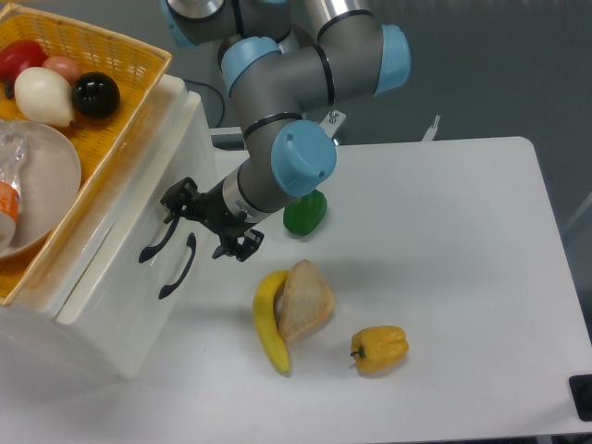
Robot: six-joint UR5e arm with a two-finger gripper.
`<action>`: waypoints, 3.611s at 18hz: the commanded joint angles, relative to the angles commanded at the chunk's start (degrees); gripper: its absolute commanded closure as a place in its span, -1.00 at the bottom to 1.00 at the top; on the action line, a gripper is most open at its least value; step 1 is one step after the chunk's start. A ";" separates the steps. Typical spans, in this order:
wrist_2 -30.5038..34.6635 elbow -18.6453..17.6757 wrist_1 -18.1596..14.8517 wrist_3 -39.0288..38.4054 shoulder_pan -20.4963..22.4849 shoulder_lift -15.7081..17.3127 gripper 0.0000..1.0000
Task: Slide the top drawer open
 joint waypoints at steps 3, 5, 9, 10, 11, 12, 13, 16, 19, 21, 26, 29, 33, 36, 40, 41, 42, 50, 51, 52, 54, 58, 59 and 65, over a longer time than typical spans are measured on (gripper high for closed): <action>0.70 -0.09 0.00 0.00 -0.17 -0.09 -1.00; 0.79 -0.09 0.18 0.00 -0.44 -0.18 -1.00; 0.79 -0.09 0.44 0.00 -0.53 -0.44 -1.00; 0.88 -0.09 0.44 0.09 -0.53 -0.53 -1.00; 0.88 -0.09 0.53 0.09 -0.53 -0.53 -1.00; 0.88 -0.09 0.61 0.09 -0.53 -0.53 -1.00; 0.97 -0.09 0.70 0.17 -0.53 -0.53 -1.00; 1.06 -0.09 1.05 0.53 -0.53 -0.53 -1.00; 1.14 0.09 1.14 0.70 -0.53 -0.53 -1.00; 1.14 0.09 1.84 0.70 -0.53 -0.53 -1.00; 3.07 0.09 2.72 0.70 -0.53 -0.53 -1.00; 3.69 0.09 3.51 0.79 -0.61 -0.53 -1.00; 5.98 0.18 3.60 1.23 -0.62 -0.18 -1.00; 5.98 0.44 3.69 1.32 -0.62 -0.09 -1.00; 6.06 0.97 3.78 1.41 -0.62 0.00 -1.00; 6.59 0.97 4.04 1.41 -0.62 0.00 -1.00; 7.46 0.97 4.04 1.41 -0.62 0.00 -1.00; 8.00 1.49 4.57 1.41 -0.62 -0.18 -1.00; 8.09 1.76 4.66 1.41 -0.62 -0.18 -1.00; 8.09 1.93 4.66 1.41 -0.53 -0.18 -1.00; 8.09 2.28 4.66 1.41 -0.53 -0.09 -1.00; 8.52 2.64 4.83 1.41 -0.44 -0.18 -1.00; 9.57 2.64 4.83 1.49 -0.53 -0.18 -1.00; 10.63 2.64 4.75 1.49 -0.53 -0.26 -1.00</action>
